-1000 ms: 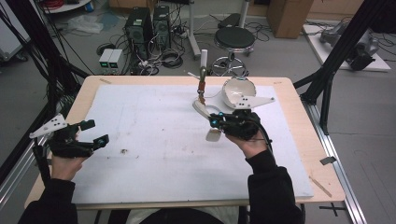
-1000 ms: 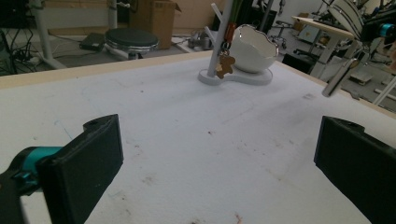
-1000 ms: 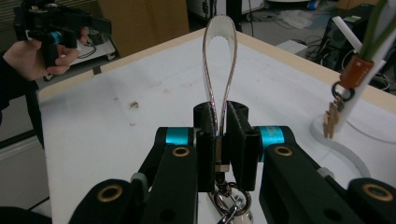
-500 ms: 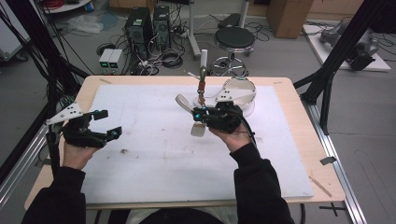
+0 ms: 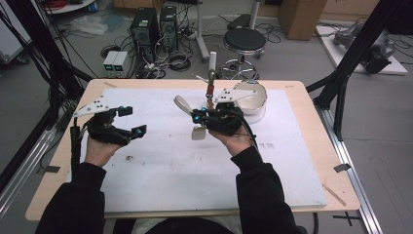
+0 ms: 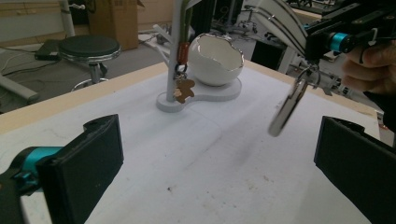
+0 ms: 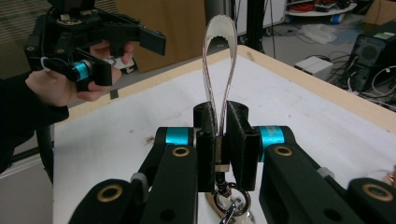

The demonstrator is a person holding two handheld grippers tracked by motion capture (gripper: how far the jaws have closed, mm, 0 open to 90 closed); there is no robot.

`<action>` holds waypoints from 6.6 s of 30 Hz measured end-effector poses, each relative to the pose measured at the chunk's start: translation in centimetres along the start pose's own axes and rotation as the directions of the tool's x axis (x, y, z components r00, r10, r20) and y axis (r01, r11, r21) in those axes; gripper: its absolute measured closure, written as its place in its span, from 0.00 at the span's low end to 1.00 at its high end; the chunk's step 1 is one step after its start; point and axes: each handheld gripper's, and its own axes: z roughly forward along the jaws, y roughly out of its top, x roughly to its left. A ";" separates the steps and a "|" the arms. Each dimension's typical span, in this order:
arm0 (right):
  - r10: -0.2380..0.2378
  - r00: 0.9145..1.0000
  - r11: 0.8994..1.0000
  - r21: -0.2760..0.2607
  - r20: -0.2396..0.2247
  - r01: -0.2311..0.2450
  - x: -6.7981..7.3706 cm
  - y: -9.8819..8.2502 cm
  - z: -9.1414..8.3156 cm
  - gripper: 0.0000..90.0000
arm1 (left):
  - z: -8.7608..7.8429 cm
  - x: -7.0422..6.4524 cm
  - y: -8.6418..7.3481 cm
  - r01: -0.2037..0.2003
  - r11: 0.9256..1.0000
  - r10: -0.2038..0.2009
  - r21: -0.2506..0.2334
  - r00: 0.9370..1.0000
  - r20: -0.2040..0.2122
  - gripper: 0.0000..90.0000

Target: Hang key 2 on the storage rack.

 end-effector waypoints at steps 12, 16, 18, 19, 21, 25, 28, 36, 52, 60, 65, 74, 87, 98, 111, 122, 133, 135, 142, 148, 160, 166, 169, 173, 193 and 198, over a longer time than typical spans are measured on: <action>-0.003 0.999 1.000 0.001 -0.034 0.003 0.6 0.6 2.1 0.92 | 3.2 -1.0 2.1 -0.018 0.999 0.016 0.029 0.998 0.068 0.02; -0.009 0.999 1.000 -0.006 -0.038 0.009 0.7 0.6 2.2 0.92 | 4.0 -1.3 2.8 -0.021 1.000 0.018 0.023 0.995 0.096 0.03; -0.009 0.999 1.000 -0.015 -0.043 0.009 0.8 0.6 2.2 0.92 | 4.3 -1.3 3.1 -0.018 1.000 0.016 0.019 0.994 0.112 0.05; -0.004 0.999 1.000 -0.013 -0.042 0.004 0.8 0.6 2.1 0.92 | 4.6 -1.3 3.2 -0.018 1.000 0.016 0.019 0.993 0.119 0.06; -0.012 0.999 1.000 -0.021 -0.046 0.011 0.8 0.7 2.1 0.92 | 5.0 -1.3 3.5 -0.013 1.000 0.010 0.024 0.991 0.135 0.08; -0.016 0.999 1.000 -0.022 -0.047 0.015 0.8 0.7 2.1 0.92 | 5.7 -1.1 3.7 0.020 1.000 -0.023 0.021 0.984 0.178 0.12; -0.017 0.999 1.000 -0.018 -0.049 0.016 0.9 0.7 2.1 0.92 | 5.8 -0.9 3.8 0.051 0.999 -0.050 0.000 0.977 0.206 0.17; -0.022 0.998 1.000 -0.012 -0.052 0.022 1.1 0.6 2.3 0.92 | 5.8 -0.9 3.9 0.073 0.997 -0.067 -0.019 0.969 0.239 0.46; 0.010 0.998 1.000 -0.021 -0.064 -0.011 0.8 0.6 2.4 0.92 | 6.2 -1.4 3.7 0.091 0.996 -0.082 -0.022 0.962 0.262 0.90; 0.016 0.997 1.000 -0.010 -0.082 -0.017 0.9 0.6 2.4 0.92 | 6.4 -1.2 3.1 0.152 0.987 -0.128 -0.048 0.937 0.325 0.76; -0.003 0.995 1.000 0.022 -0.099 0.005 1.3 0.5 3.0 0.92 | 6.2 -1.0 3.1 0.184 0.980 -0.150 -0.074 0.931 0.333 0.73; 0.001 0.995 0.999 0.036 -0.095 0.002 1.2 0.4 3.4 0.91 | 6.1 -1.3 3.1 0.152 0.986 -0.121 -0.066 0.935 0.333 0.95; 0.007 0.997 0.998 0.057 -0.083 -0.002 1.1 0.2 3.6 0.78 | 6.1 -1.4 3.2 0.123 0.991 -0.101 -0.047 0.941 0.322 0.96; -0.010 1.000 0.998 0.069 0.014 0.009 0.3 -0.4 2.1 0.45 | 5.5 -0.9 3.6 0.124 0.991 -0.103 -0.050 0.946 0.306 0.96; -0.024 0.966 0.997 0.078 0.256 0.004 -2.0 -4.7 -4.0 0.01 | 5.4 -0.1 4.0 0.089 0.995 -0.079 -0.040 0.973 0.217 0.96; 0.032 0.935 0.998 0.035 0.353 -0.047 -4.2 -9.5 -9.7 0.01 | 5.6 1.3 3.7 0.059 0.998 -0.056 -0.012 0.987 0.153 0.96; 0.070 0.912 0.996 0.017 0.403 -0.084 -5.6 -13.4 -13.1 0.01 | 7.2 2.0 5.6 -0.001 1.000 -0.002 0.027 0.994 0.107 0.96; 0.076 0.912 0.996 0.006 0.403 -0.086 -5.7 -13.8 -13.5 0.01 | 7.6 2.2 6.5 -0.023 0.999 0.020 0.031 0.996 0.091 0.96; 0.124 0.904 0.992 -0.041 0.409 -0.117 -5.7 -15.5 -14.7 0.01 | 9.2 3.1 9.1 -0.052 0.998 0.050 0.041 0.997 0.056 0.96; 0.108 0.898 0.994 -0.037 0.426 -0.102 -5.3 -16.1 -15.0 0.01 | 11.0 3.7 10.4 -0.075 0.995 0.071 0.070 0.996 0.052 0.96; 0.111 0.889 0.994 -0.038 0.444 -0.106 -4.8 -17.2 -15.3 0.01 | 13.8 4.9 11.4 -0.049 0.995 0.050 0.082 0.999 -0.015 0.96; 0.122 0.885 0.992 -0.041 0.449 -0.115 -4.5 -17.7 -15.5 0.01 | 14.3 5.8 12.2 -0.041 0.996 0.047 0.073 0.996 -0.075 0.96; 0.129 0.885 0.991 -0.044 0.447 -0.123 -4.4 -17.7 -15.6 0.01 | 14.5 6.3 12.4 0.001 1.000 0.002 0.031 0.995 -0.097 0.96; 0.136 0.887 0.990 -0.038 0.440 -0.133 -4.5 -17.9 -15.5 0.01 | 15.2 6.4 12.6 0.005 0.999 -0.001 0.038 0.992 -0.122 0.96; 0.139 0.890 0.990 -0.032 0.434 -0.140 -4.9 -18.5 -15.1 0.01 | 19.0 4.7 13.5 -0.026 1.000 0.028 0.014 0.977 -0.211 0.96; 0.142 0.890 0.989 -0.031 0.433 -0.143 -4.9 -18.6 -15.2 0.01 | 19.4 4.3 13.3 -0.026 1.000 0.026 0.005 0.984 -0.175 0.96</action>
